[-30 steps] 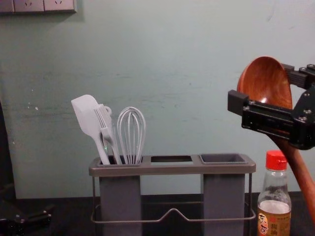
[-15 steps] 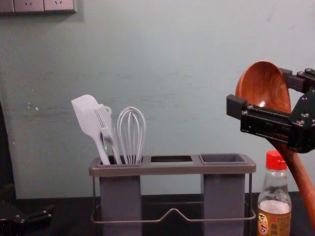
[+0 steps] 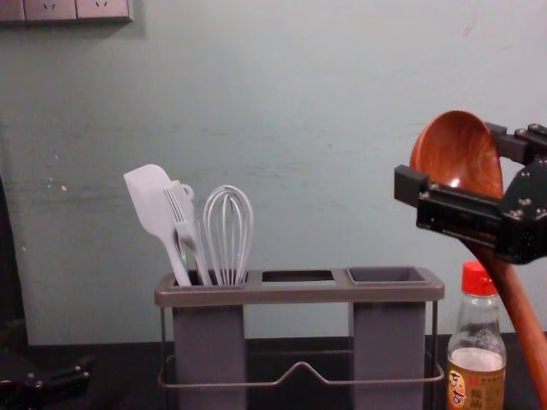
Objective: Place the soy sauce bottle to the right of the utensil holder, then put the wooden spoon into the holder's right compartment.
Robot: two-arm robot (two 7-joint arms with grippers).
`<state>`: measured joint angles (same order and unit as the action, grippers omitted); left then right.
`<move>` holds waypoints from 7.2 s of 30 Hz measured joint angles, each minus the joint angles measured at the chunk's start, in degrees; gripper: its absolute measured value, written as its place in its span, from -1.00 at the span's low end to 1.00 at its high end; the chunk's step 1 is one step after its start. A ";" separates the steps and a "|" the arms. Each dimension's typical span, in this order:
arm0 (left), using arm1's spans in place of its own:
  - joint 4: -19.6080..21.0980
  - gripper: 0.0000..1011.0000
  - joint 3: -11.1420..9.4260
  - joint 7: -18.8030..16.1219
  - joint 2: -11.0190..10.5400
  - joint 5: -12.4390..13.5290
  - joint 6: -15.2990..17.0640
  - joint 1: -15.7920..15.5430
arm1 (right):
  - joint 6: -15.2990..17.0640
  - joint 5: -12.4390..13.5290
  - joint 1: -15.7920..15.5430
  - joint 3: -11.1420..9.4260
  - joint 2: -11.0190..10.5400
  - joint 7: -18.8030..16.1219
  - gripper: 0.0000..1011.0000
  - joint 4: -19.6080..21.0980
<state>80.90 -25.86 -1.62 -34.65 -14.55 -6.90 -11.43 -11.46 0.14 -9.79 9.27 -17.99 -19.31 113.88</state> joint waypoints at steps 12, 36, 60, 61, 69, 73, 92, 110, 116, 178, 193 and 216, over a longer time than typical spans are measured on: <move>0.00 1.00 0.00 0.00 0.00 0.00 0.00 0.00 | -1.18 0.74 8.20 1.74 -0.55 -0.03 0.66 -5.18; 0.00 1.00 0.00 0.00 0.00 0.00 0.00 0.00 | -11.09 1.51 30.91 8.81 2.14 -2.64 0.66 -25.96; 0.00 1.00 0.00 0.00 0.00 0.00 0.00 0.00 | -25.38 -0.41 36.22 7.36 10.19 2.75 0.67 -41.94; 0.00 1.00 0.00 0.00 0.00 0.00 0.00 0.00 | -25.86 -0.36 36.22 7.29 10.39 2.76 0.66 -42.32; 0.00 1.00 0.00 0.00 0.00 0.00 0.00 0.00 | -30.53 0.62 35.57 6.70 12.09 2.35 0.66 -46.51; 0.00 1.00 0.00 0.00 0.00 0.00 0.00 0.00 | -33.42 1.37 35.18 6.17 13.09 2.10 0.67 -49.16; 0.00 1.00 0.00 0.00 0.00 0.00 0.00 0.00 | -40.21 -1.03 33.66 3.40 15.90 2.83 0.66 -56.12; 0.00 1.00 0.00 0.00 0.00 0.00 0.00 0.00 | -40.73 -3.56 31.43 0.26 17.63 3.93 0.66 -55.79; 0.00 1.00 0.00 0.00 0.00 0.00 0.00 0.00 | -40.99 -3.75 31.28 -0.35 17.88 3.31 0.66 -55.91; 0.00 1.00 0.00 0.00 0.00 0.00 0.00 0.00 | -22.14 -14.35 22.53 -7.48 17.79 8.83 0.98 -27.14; 0.00 1.00 0.00 0.00 0.00 0.00 0.00 0.00 | -19.78 -13.95 23.45 -6.33 17.13 8.30 0.98 -29.99; 0.00 1.00 0.00 0.00 0.00 0.00 0.00 0.00 | 0.59 -15.39 25.02 -10.84 11.73 11.00 0.98 -31.81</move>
<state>80.90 -25.86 -1.62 -34.65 -14.55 -6.90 -11.43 -10.87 -15.24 15.23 -1.57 -6.25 -8.30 82.07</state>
